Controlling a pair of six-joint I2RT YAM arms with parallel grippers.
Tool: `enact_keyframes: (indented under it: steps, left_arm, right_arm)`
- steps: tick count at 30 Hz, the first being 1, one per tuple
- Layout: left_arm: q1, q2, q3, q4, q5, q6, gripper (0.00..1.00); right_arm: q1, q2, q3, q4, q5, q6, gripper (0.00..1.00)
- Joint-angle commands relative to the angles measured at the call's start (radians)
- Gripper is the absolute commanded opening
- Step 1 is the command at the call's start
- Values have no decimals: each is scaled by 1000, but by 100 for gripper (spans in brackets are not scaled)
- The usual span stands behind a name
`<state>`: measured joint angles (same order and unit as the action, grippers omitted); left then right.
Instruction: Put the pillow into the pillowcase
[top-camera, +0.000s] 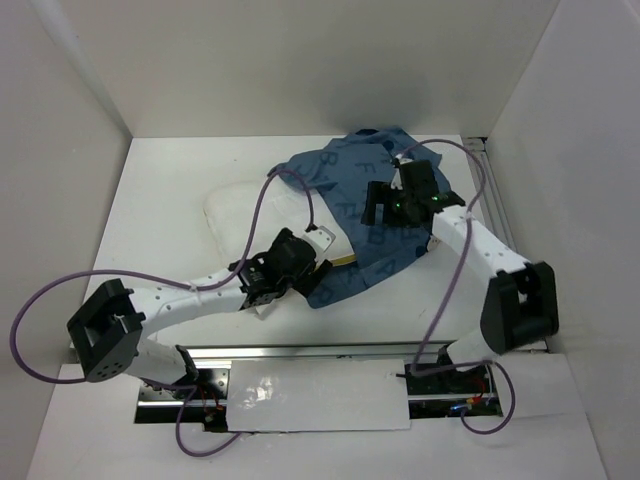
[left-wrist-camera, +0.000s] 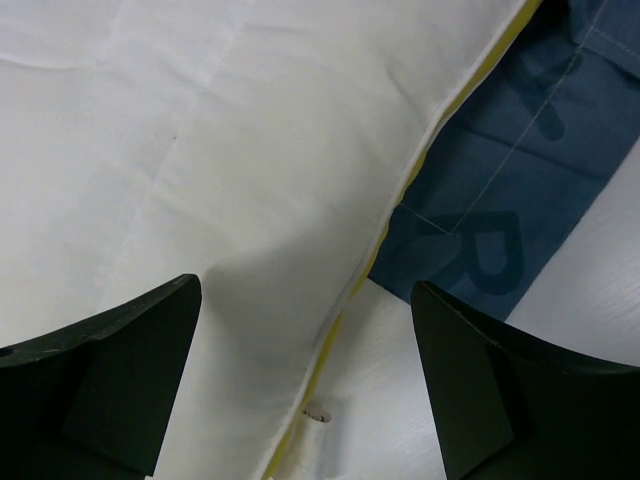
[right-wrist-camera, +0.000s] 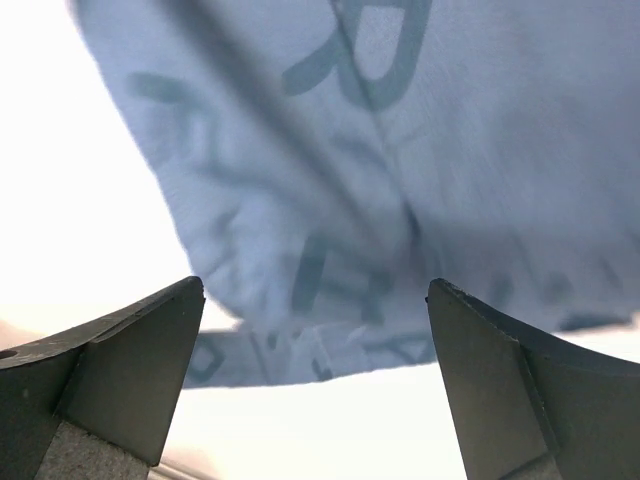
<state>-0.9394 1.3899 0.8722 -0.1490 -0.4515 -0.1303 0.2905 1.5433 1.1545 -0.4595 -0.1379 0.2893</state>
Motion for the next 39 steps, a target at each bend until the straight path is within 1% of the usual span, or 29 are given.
enact_keyframes:
  steps: [1, 3, 5, 7, 8, 10, 11, 12, 13, 16, 17, 18, 21, 23, 26, 27, 28, 29, 30, 31, 32, 33, 34, 35, 37, 38, 39]
  left_arm:
    - [-6, 37, 24, -10, -79, 15, 99]
    - [-6, 84, 37, -62, -117, -53, 99]
    - [-6, 124, 37, -63, -130, -78, 99]
    - [-6, 152, 27, -34, -145, -78, 98]
    - [-6, 168, 15, 0, -154, -78, 94]
    - [-6, 225, 37, 0, -165, -106, 59]
    - [-6, 242, 80, -12, -183, -132, 21]
    - [-6, 257, 108, -53, -217, -173, 0]
    - [-6, 268, 131, -66, -257, -202, 0]
    - [-6, 252, 183, -79, -257, -247, 0]
    - [-6, 239, 210, -90, -257, -277, 0]
    - [-6, 213, 223, -116, -244, -278, 0]
    - [-6, 161, 241, -126, -211, -293, 0]
    - [-6, 140, 232, -126, -200, -284, 0]
    - [-6, 101, 211, -126, -176, -284, 0]
    - [-6, 90, 211, -126, -176, -275, 0]
    - [-6, 68, 200, -126, -165, -275, 0]
    - [-6, 57, 200, -126, -165, -275, 0]
    - [-6, 46, 186, -103, -165, -263, 0]
    - [-6, 35, 173, -93, -153, -250, 0]
    - [-6, 35, 172, -93, -141, -250, 0]
    - [-6, 23, 163, -84, -141, -238, 0]
    - [-6, 23, 163, -84, -141, -238, 0]
    - [-6, 23, 163, -84, -141, -238, 0]
    - [-6, 23, 175, -84, -141, -238, 0]
    - [-6, 40, 186, -84, -141, -238, 0]
    - [-6, 52, 200, -95, -125, -238, 0]
  right_arm:
    - [-1, -195, -25, -25, 41, -6, 100]
    - [-1, -262, -67, -51, 20, -6, 100]
    - [-1, -297, -114, -83, -11, -28, 100]
    - [9, -339, -153, -93, -37, -38, 100]
    - [18, -351, -171, -93, -37, -47, 100]
    - [32, -373, -219, -84, -37, -47, 100]
    - [44, -373, -231, -59, -37, -47, 100]
    - [59, -373, -255, -44, -46, -47, 100]
    - [70, -373, -265, -27, -46, -47, 100]
    - [137, -342, -288, 18, 10, -47, 97]
    - [159, -321, -288, 18, 73, -47, 97]
    - [197, -312, -288, 40, 102, -47, 97]
    - [251, -256, -273, 70, 214, -33, 97]
    - [265, -214, -260, 85, 324, 3, 95]
    - [265, -143, -237, 130, 406, 27, 92]
    - [265, -123, -227, 130, 431, 27, 86]
    - [265, -82, -179, 130, 484, 27, 85]
    - [265, -81, -179, 130, 485, 27, 85]
    - [265, -42, -164, 130, 518, 27, 85]
    - [265, -26, -139, 130, 530, 27, 81]
    - [265, -11, -128, 140, 531, 27, 72]
    - [265, 0, -119, 140, 531, 39, 59]
    - [265, 9, -101, 140, 521, 39, 32]
    - [278, 9, -92, 130, 509, 39, 22]
    - [303, -18, -78, 96, 497, 39, 4]
    - [314, -47, -67, 81, 474, 24, 0]
    - [325, -48, -67, 68, 474, 8, 0]
